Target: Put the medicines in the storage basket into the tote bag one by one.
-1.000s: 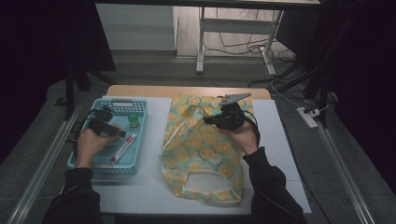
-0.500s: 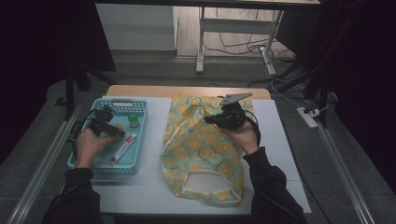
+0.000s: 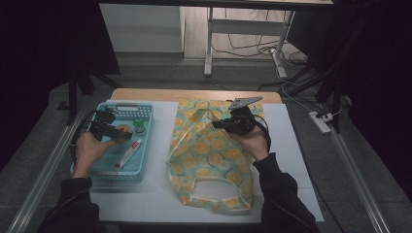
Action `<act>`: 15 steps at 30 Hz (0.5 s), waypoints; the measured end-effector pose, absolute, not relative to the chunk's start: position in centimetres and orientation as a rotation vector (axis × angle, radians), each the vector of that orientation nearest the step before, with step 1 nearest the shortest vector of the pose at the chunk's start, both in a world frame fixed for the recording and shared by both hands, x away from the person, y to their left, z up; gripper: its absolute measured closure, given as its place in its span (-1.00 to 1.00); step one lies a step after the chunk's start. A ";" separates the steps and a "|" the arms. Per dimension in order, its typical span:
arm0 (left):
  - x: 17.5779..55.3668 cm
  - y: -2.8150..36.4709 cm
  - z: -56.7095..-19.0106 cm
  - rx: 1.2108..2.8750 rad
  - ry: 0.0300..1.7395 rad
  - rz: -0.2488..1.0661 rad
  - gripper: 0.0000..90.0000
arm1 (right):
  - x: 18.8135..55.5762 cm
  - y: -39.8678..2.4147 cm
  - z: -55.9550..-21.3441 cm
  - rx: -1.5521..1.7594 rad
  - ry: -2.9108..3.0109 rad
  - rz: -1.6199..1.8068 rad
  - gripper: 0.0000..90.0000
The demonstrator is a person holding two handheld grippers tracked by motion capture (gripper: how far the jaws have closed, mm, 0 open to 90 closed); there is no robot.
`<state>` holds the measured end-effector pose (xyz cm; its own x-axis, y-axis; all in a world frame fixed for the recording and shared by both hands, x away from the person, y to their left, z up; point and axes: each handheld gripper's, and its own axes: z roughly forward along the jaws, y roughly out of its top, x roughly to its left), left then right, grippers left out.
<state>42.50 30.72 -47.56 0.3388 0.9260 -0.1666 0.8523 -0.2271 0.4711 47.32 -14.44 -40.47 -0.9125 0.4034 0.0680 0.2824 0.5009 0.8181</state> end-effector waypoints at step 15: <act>40.0 28.7 -44.6 2.123 1.380 0.216 -0.54 | 47.4 -14.4 -40.6 0.597 2.607 1.388 1.00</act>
